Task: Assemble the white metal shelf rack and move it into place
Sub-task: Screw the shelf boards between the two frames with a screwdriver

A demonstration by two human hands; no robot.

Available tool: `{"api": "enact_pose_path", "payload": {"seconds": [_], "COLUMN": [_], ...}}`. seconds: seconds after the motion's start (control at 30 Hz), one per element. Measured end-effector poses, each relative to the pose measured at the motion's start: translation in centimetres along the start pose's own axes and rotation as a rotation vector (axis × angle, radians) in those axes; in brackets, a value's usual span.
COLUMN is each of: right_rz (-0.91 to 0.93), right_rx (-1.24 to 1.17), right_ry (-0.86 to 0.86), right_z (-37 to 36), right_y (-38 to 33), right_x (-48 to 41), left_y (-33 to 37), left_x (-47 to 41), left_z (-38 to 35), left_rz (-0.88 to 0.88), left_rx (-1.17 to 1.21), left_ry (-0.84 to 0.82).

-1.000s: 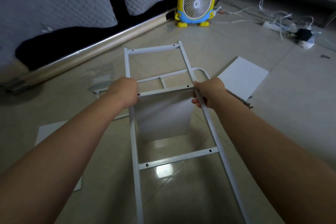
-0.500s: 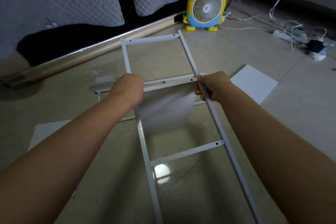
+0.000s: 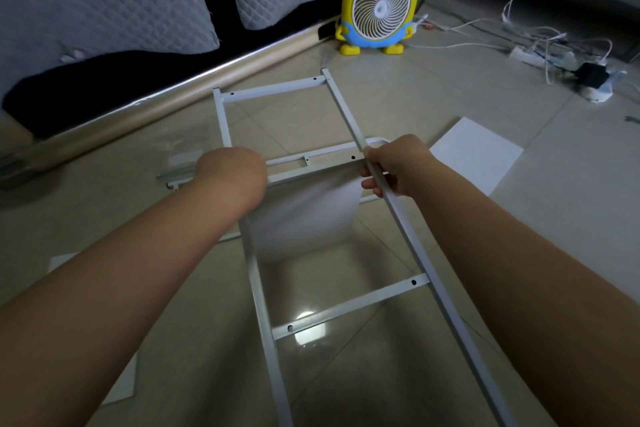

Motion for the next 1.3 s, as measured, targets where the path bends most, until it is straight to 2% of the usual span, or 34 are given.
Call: {"api": "enact_pose_path", "payload": {"seconds": [0.1,0.17,0.27,0.4,0.67,1.03,1.3], "right_rz": [-0.008,-0.020,-0.032,-0.017,-0.014,0.012,-0.041], "right_rx": [0.043,0.063,0.065,0.041,-0.004,-0.034,0.041], "right_ry": [0.009,0.000,-0.016,-0.015,-0.082,-0.078,-0.135], "right_z": [0.1,0.0,0.0,0.3,0.0,0.0,-0.3], "right_y": [0.0,0.1,0.2,0.2,0.3,0.1,0.1], "right_x": [0.1,0.2,0.5,0.7,1.1,0.5,0.2], "left_y": [1.8,3.7,5.5,6.7,6.9,7.1,7.2], "left_x": [0.4,0.3,0.1,-0.1,0.1,-0.5,-0.7], "left_z": [1.2,1.1,1.0,1.6,1.2,1.8,1.8], "left_rz": [-0.030,-0.125,-0.249,-0.351,-0.364,-0.365,-0.375], "left_rx": [-0.157,-0.071,0.244,0.260,0.222,0.171,0.183], "left_ry": [0.082,0.129,0.168,0.285,0.311,0.354,0.363]}}
Point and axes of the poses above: each hand's wrist, its own x-axis away from the middle knuckle, its own z-axis out of the back of the hand, y = z × x, the point moved 10 cm from there along -x, towards the middle knuckle, and after that the axes turned 10 degrees about y, right-handed, at the moved point
